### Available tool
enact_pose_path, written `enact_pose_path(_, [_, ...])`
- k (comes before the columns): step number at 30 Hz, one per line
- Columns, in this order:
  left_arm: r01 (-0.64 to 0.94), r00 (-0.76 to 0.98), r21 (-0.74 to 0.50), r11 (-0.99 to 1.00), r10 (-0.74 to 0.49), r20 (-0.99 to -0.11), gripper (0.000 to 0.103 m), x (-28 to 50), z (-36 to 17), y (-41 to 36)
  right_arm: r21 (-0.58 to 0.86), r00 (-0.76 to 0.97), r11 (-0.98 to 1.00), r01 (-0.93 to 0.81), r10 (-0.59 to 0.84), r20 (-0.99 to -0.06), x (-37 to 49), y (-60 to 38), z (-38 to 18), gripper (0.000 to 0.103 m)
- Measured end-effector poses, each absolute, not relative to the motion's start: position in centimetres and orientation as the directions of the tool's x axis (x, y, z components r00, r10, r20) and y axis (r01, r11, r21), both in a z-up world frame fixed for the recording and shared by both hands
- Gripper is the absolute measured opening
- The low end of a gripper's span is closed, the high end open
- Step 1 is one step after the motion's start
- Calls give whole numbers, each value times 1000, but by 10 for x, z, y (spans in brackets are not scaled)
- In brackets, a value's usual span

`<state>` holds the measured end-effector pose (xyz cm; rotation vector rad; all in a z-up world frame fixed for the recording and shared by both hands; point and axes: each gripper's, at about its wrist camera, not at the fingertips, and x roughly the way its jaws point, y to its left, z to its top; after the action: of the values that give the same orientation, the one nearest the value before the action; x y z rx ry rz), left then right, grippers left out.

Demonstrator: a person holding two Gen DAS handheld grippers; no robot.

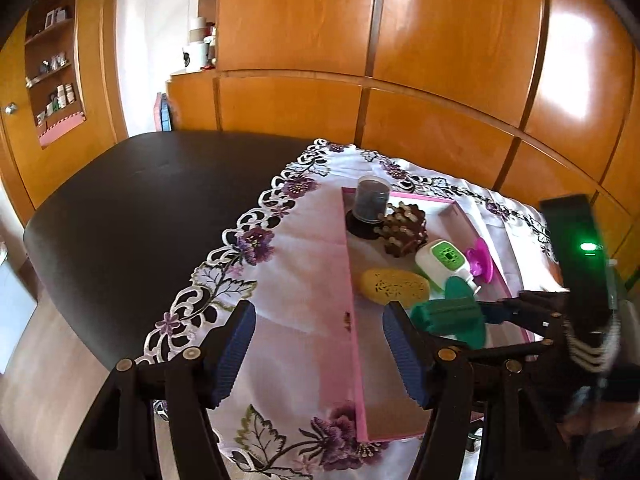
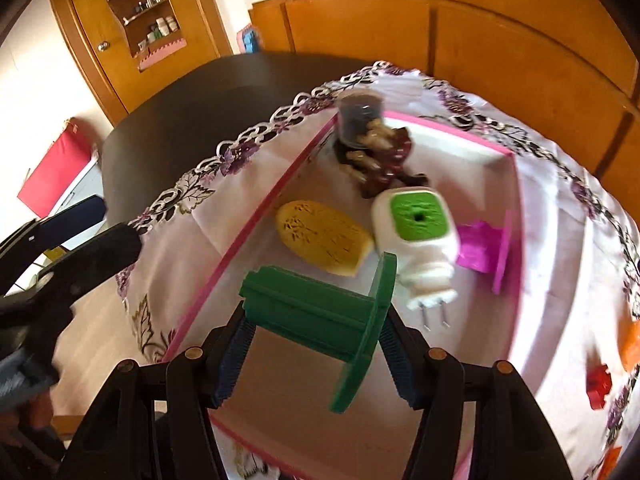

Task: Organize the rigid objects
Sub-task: 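Carry the green spool into the tray and open the right tool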

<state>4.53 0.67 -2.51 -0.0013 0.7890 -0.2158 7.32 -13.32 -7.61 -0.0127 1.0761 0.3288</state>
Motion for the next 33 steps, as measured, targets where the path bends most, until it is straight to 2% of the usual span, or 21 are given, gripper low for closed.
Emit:
enact_pose_path(5, [177, 679, -85, 981, -184, -710, 67, 46, -29, 12, 58, 440, 964, -259, 171, -882, 90, -116, -91, 62])
enact_pose_path(10, [167, 683, -81, 983, -174, -710, 67, 46, -29, 14, 39, 444, 976, -214, 133, -886, 103, -112, -98, 62])
enact_pose_path(20, [168, 679, -82, 982, -176, -712, 67, 45, -30, 14, 109, 432, 973, -204, 189, -882, 93, -115, -95, 63])
enact_pose_path(26, [170, 678, -80, 982, -176, -714, 67, 44, -31, 13, 126, 451, 972, -199, 205, -869, 83, -119, -89, 71])
enact_pose_path(33, [172, 679, -78, 982, -176, -713, 67, 42, -30, 12, 139, 470, 974, -179, 209, -857, 73, -126, -82, 71])
